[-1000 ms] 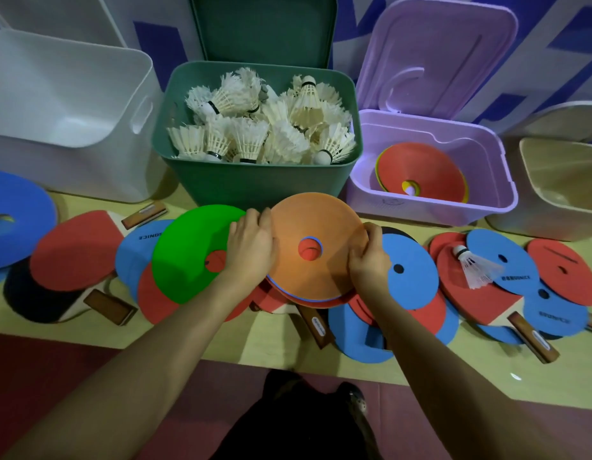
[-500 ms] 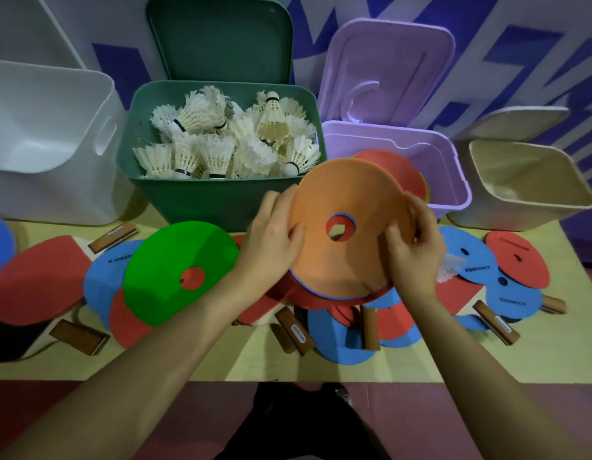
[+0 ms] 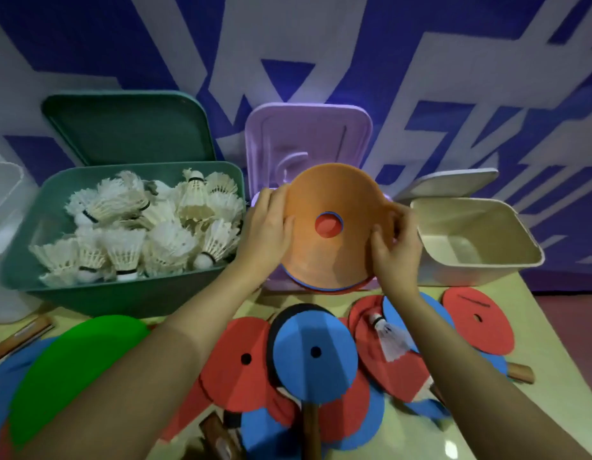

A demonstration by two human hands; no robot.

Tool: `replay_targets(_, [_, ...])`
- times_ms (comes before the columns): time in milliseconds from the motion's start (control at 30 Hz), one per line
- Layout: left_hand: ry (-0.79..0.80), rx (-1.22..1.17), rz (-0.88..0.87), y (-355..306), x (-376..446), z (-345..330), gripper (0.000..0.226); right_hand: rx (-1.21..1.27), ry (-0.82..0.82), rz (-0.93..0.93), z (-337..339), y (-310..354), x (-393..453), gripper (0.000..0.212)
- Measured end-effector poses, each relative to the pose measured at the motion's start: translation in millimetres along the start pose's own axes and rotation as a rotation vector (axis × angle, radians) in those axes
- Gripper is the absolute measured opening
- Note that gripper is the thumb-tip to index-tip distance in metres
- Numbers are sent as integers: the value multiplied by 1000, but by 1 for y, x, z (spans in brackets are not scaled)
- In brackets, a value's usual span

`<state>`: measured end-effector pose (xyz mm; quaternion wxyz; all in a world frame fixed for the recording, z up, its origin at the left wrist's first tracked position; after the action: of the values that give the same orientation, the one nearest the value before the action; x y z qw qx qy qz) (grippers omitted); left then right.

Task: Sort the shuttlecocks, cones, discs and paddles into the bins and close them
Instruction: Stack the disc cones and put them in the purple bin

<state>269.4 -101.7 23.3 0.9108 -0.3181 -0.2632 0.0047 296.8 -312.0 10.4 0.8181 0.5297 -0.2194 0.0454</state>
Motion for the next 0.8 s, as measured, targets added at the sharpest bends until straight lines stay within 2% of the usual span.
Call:
replay_targets(200, [83, 39, 94, 17, 35, -50, 53, -107, 73, -9, -12, -43, 40, 34])
replay_targets(267, [98, 63, 127, 22, 40, -63, 52, -178, 109, -33, -16, -59, 49, 28])
replay_targets(333, [163, 144, 154, 29, 42, -75, 51, -279, 184, -51, -23, -74, 53, 23])
replay_targets(433, [340, 385, 165, 39, 37, -89, 44, -476, 327, -66, -33, -93, 53, 25])
replay_targets(500, [334, 488, 116, 37, 35, -88, 34, -548, 377, -40, -37, -94, 52, 31])
replay_targets(600, [325, 478, 34, 26, 38, -74, 49, -474, 411, 61, -41, -74, 51, 46])
replay_targets(700, [245, 441, -14, 15, 40, -43, 53, -342, 392, 172, -46, -39, 49, 33])
replay_targets(800, [168, 417, -36, 5, 36, -3, 54, -275, 372, 289, -55, 0, 39, 31])
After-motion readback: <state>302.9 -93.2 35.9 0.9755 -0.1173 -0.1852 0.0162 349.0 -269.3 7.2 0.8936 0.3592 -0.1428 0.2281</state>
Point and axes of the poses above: each hand's wrist, its own x-axis towards the middle knuckle, its own z-axis out of the back of the hand, y = z × x, the point moved 4 cm from there along x, towards the middle knuckle, and after that the axes turned 2 degrees about -y, right-handed, at the moved point
